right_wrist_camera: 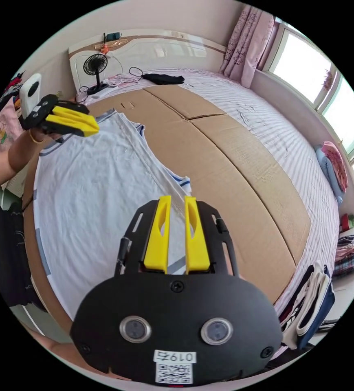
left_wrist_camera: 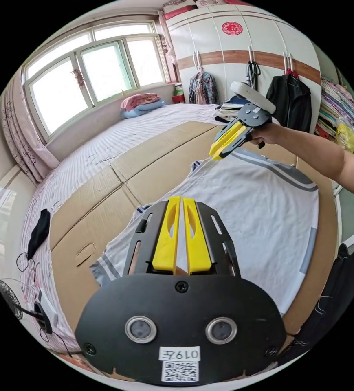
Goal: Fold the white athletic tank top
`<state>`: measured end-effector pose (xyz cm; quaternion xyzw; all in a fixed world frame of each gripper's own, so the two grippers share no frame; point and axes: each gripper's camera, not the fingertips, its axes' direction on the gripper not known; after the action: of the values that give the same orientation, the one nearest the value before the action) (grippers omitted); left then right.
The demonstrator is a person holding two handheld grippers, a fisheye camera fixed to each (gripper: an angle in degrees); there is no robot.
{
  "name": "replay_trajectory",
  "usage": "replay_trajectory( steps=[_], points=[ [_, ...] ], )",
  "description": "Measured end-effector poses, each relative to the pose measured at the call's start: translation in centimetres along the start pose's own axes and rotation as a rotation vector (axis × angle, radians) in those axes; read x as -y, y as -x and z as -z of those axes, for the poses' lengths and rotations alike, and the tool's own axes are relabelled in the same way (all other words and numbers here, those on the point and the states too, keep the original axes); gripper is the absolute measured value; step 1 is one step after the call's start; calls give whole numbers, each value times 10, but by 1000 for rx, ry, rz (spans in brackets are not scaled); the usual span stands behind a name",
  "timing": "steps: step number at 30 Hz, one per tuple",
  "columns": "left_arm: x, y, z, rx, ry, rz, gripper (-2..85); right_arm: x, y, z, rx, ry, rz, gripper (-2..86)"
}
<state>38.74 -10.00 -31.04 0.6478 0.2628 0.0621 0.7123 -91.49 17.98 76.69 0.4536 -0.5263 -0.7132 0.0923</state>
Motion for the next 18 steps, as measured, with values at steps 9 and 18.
replay_trajectory(
  steps=[9, 18],
  points=[
    [47, 10, -80, -79, 109, -223, 8, 39, 12, -7, -26, 31, 99, 53],
    [65, 13, -117, -148, 160, -270, 7, 49, 6, 2, 18, 31, 116, 45]
  ],
)
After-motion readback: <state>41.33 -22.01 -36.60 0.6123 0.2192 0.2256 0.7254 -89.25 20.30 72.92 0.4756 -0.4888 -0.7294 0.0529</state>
